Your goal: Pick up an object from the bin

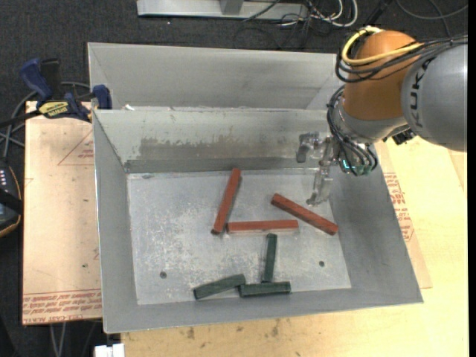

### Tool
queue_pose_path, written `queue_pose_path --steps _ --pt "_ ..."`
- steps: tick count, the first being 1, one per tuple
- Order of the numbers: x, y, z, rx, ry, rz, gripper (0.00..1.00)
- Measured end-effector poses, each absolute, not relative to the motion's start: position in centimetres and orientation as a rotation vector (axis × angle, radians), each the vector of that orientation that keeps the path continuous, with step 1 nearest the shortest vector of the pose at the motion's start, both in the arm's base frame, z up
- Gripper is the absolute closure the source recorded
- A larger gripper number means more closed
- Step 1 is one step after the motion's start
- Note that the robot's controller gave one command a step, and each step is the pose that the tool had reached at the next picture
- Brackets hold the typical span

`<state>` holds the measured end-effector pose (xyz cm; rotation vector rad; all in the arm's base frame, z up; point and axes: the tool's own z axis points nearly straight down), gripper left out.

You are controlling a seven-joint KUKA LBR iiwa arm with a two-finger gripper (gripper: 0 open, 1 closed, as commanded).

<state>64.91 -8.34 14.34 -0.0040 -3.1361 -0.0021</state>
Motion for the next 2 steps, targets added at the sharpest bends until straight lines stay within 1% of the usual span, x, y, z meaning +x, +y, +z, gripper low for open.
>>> queue_pose_path --steps 1,2 --pt "60.54 -12.16 6.57 0.142 -3.133 -0.002 0.00" --pt "60.90 -11.95 7.04 0.150 -3.141 -0.001 1.00"
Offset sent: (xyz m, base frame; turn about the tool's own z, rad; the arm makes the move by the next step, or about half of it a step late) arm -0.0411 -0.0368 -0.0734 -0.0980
